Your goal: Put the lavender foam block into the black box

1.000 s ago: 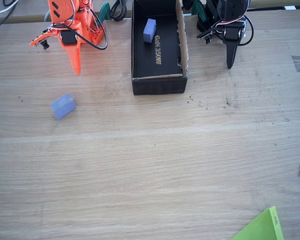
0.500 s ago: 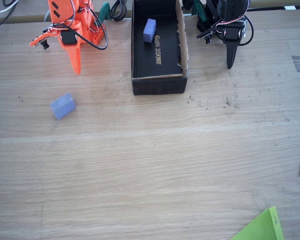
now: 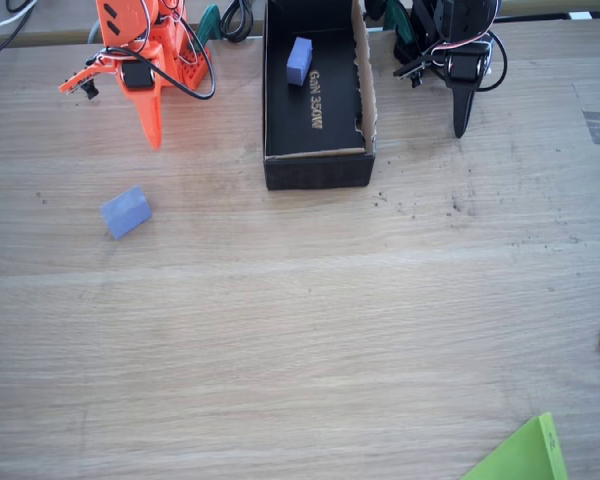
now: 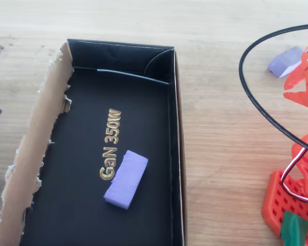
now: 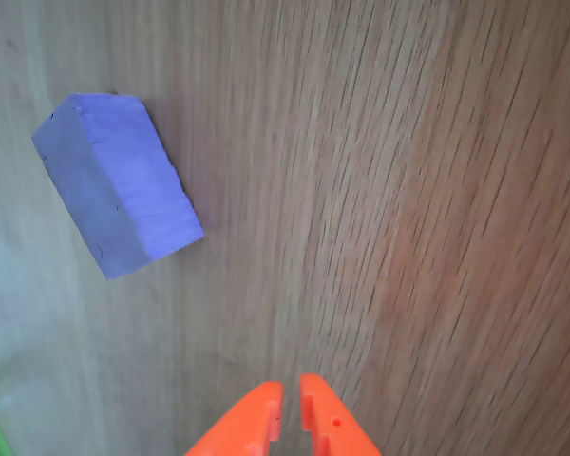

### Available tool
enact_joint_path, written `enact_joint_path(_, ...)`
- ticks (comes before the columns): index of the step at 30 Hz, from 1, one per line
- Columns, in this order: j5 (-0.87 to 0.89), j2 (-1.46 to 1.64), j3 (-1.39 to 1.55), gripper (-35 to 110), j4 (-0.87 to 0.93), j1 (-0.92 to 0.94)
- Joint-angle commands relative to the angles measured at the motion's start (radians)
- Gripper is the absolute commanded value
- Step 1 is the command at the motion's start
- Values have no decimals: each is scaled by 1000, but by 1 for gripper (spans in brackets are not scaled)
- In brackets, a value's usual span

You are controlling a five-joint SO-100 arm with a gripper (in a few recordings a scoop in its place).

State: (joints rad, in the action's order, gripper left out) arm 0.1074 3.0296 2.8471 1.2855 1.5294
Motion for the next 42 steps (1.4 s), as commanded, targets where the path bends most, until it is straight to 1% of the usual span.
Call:
enact_joint_path(1,6,11,5,0,21,12)
enact_joint_path(28,12,11,5,0,21,12)
enact_joint_path(31,221,11,5,0,23,8)
enact_joint_path(37,198,11,5,0,23,57)
enact_joint_path(41,245,11,5,0,17,74)
enact_joint_path(42,268,11,5,3,9,75)
